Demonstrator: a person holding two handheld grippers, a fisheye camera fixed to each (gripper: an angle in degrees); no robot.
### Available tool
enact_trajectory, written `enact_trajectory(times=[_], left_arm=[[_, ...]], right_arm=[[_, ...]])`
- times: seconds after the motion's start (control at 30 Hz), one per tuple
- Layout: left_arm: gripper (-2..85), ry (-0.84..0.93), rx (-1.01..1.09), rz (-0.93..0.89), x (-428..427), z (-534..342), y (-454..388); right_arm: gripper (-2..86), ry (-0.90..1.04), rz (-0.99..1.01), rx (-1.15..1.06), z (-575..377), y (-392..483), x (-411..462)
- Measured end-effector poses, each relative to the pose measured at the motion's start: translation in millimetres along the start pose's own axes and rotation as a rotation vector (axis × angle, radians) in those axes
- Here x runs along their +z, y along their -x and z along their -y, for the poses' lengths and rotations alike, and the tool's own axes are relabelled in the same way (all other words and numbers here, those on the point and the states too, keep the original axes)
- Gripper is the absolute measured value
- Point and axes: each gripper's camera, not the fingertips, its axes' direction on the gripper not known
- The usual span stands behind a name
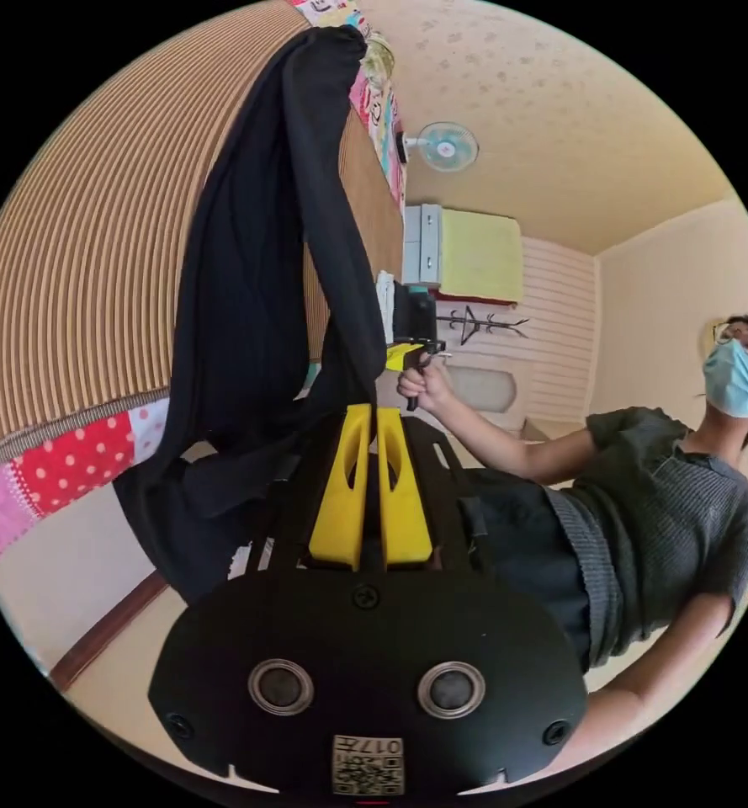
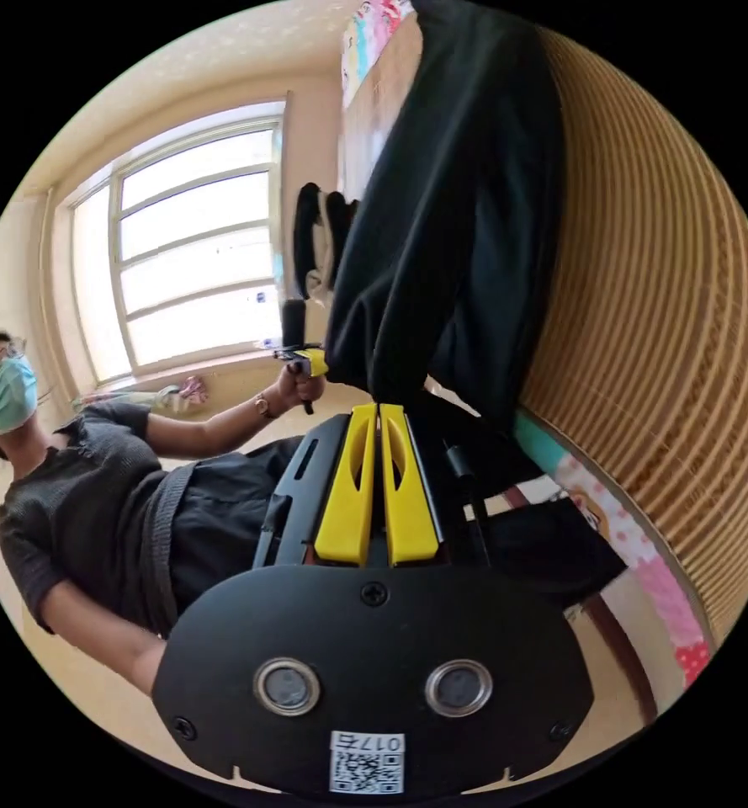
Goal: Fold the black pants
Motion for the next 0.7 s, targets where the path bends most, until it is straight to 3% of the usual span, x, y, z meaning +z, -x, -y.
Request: enact_trajectory(times=[0.03, 0.1, 0.23, 0.47, 0.7], left_arm=[[-0.8, -0.005, -0.032, 0.058, 2.2, -3.3, 5.5], [-0.8, -0.003, -0.16, 0.286, 11.3, -11.9, 26.9], [-0.7, -0.037, -0.262, 0.295, 9.8, -11.1, 43.2], [3.2, 0.157, -0.113, 0.488, 11.8, 13.5, 4.4], [6.2, -0.094, -0.067, 0.505, -16.4, 65.6, -20.1]], right_arm=[[0.6, 0.044, -0.099, 0.114, 0.1, -17.0, 5.3], [0.5, 0.082, -0.062, 0.123, 1.7, -25.6, 13.3], [0.7, -0.039, 0.057, 0.129, -2.9, -23.9, 1.6], [2.9, -0.37, 0.292, 0.179, -9.0, -32.8, -46.7], [7.8, -0.395, 0.209, 0.219, 13.4, -31.6, -65.9]])
